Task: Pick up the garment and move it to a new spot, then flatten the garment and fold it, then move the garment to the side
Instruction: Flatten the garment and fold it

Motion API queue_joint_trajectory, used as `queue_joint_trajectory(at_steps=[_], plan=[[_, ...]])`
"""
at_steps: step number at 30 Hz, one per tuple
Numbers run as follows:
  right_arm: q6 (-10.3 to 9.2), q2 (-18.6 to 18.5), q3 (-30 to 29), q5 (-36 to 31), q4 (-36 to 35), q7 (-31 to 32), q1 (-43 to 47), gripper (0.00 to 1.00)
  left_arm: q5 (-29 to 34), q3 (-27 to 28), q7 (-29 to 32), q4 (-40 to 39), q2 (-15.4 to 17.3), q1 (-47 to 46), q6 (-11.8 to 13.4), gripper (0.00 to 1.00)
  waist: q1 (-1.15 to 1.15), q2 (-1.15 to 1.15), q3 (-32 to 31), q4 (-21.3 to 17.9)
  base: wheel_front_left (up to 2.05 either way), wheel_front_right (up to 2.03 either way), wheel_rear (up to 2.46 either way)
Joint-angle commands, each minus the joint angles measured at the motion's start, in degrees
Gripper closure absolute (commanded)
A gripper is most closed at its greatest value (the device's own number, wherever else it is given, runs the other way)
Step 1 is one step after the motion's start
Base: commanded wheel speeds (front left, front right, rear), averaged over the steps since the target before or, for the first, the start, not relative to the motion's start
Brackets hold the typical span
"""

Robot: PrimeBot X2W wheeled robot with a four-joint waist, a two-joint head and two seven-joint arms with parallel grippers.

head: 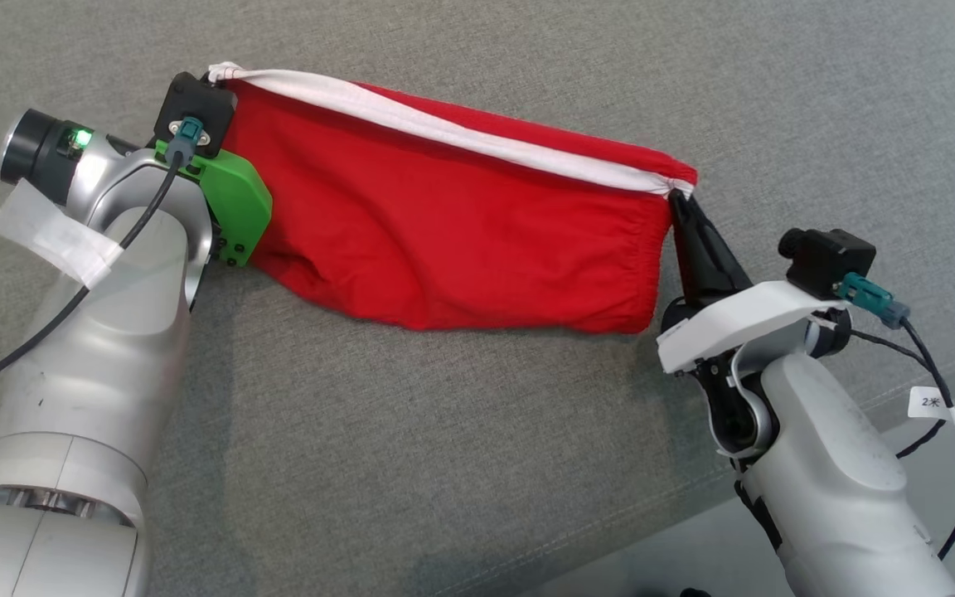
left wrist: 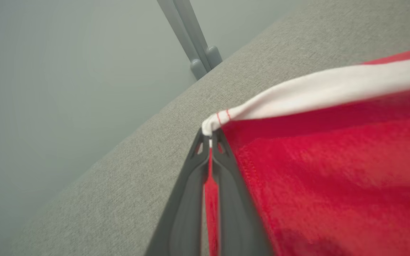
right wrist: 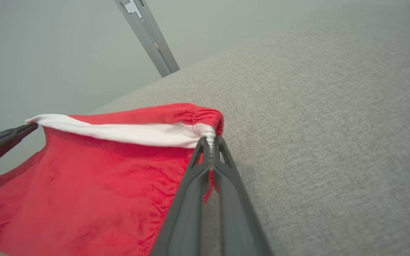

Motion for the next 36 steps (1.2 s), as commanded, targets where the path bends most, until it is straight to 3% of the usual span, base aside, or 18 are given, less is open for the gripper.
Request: queue_joint_trajectory(at_steps=[1, 2, 3, 4, 5, 6, 7, 13, 19, 25, 33, 34, 35, 36], plan=[[-0.06, 0.1, 1.3, 0.7, 0.1, 0.0, -0.3, 1.0, -0.1, 0.0, 0.3, 0.6, 0.3, -1.2, 0.3, 1.0, 0.0, 0.0, 0.2, -0.1, 0.0, 0.0, 0.0], [-0.06, 0.1, 3.0, 1.5, 0.4, 0.0, -0.5, 1.0, -0.6, 0.0, 0.3, 1.1, 0.2, -0.8, 0.2, 1.0, 0.0, 0.0, 0.3, -0.1, 0.0, 0.0, 0.0], [-0.06, 0.1, 3.5, 1.5, 0.4, 0.0, -0.7, 0.84, -0.6, 0.0, 0.3, 1.3, 0.2, -0.7, 0.3, 0.95, 0.0, 0.0, 0.4, -0.1, 0.0, 0.0, 0.0], [-0.06, 0.0, 3.5, 1.5, 0.3, 0.0, -0.9, 0.44, -0.8, -0.1, 0.2, 1.4, 0.1, -0.6, 0.5, 0.66, 0.0, 0.0, 0.6, -0.1, 0.0, 0.0, 0.0], [-0.06, 0.0, 3.5, 1.5, 0.3, 0.0, -0.9, 0.44, -0.8, -0.1, 0.2, 1.4, 0.1, -0.6, 0.5, 0.66, 0.0, 0.0, 0.6, -0.1, 0.0, 0.0, 0.0], [-0.06, 0.0, 3.7, 1.3, 0.2, 0.0, -1.0, 0.0, -1.0, 0.0, 0.2, 1.6, 0.0, -0.6, 0.6, 0.47, 0.0, 0.0, 0.7, -0.1, 0.0, 0.0, 0.0], [-0.05, 0.0, 3.9, 0.8, 0.1, 0.0, -1.1, 0.0, -1.2, 0.1, 0.1, 1.7, 0.0, -0.4, 0.7, 0.0, 0.0, 0.0, 0.7, 0.0, 0.0, 0.0, 0.0], [-0.05, 0.0, 0.7, -4.4, -3.0, 0.0, 0.0, 0.0, -3.5, 1.3, -0.3, 1.6, -0.7, 0.7, 1.2, 0.0, 0.0, 0.0, 0.2, 1.0, 0.0, 0.0, 0.0], [-0.05, 0.0, -6.6, -12.0, -8.8, 0.0, 4.4, 0.0, -8.2, 4.7, -0.4, -1.2, -1.9, 4.5, 0.4, 0.0, 0.0, 0.0, -1.9, 2.7, 0.0, 0.0, 0.0], [-0.05, 0.0, -12.2, -13.7, -11.9, 0.0, 9.2, 0.0, -13.1, 8.1, -0.4, -2.5, -3.0, 10.8, -2.2, 0.0, 0.0, 0.0, -3.6, 3.3, 0.0, 0.0, 0.0], [-0.05, 0.0, -14.9, -14.0, -12.2, 0.0, 11.3, 0.0, -15.4, 9.4, -0.3, -0.1, -3.1, 15.9, -2.1, 0.0, 0.0, 0.0, -4.7, 2.4, 0.0, 0.0, 0.0], [-0.05, 0.1, -14.8, -14.0, -12.2, 0.0, 11.3, 0.0, -15.3, 9.2, -0.3, -0.2, -3.1, 16.1, -2.2, 0.11, 0.0, 0.0, -4.7, 2.3, 0.0, 0.0, 0.0], [-0.05, 0.1, -14.8, -14.0, -12.2, 0.0, 11.3, 0.0, -15.1, 8.9, -0.3, -0.2, -3.2, 16.3, -2.4, 0.51, 0.0, 0.0, -4.8, 2.2, 0.0, 0.0, 0.0], [-0.05, 0.1, -14.7, -14.0, -12.0, 0.0, 11.4, 0.0, -15.2, 8.8, -0.3, -0.5, -3.2, 16.5, -2.6, 0.68, 0.0, 0.0, -5.0, 2.1, 0.0, 0.0, 0.0]])
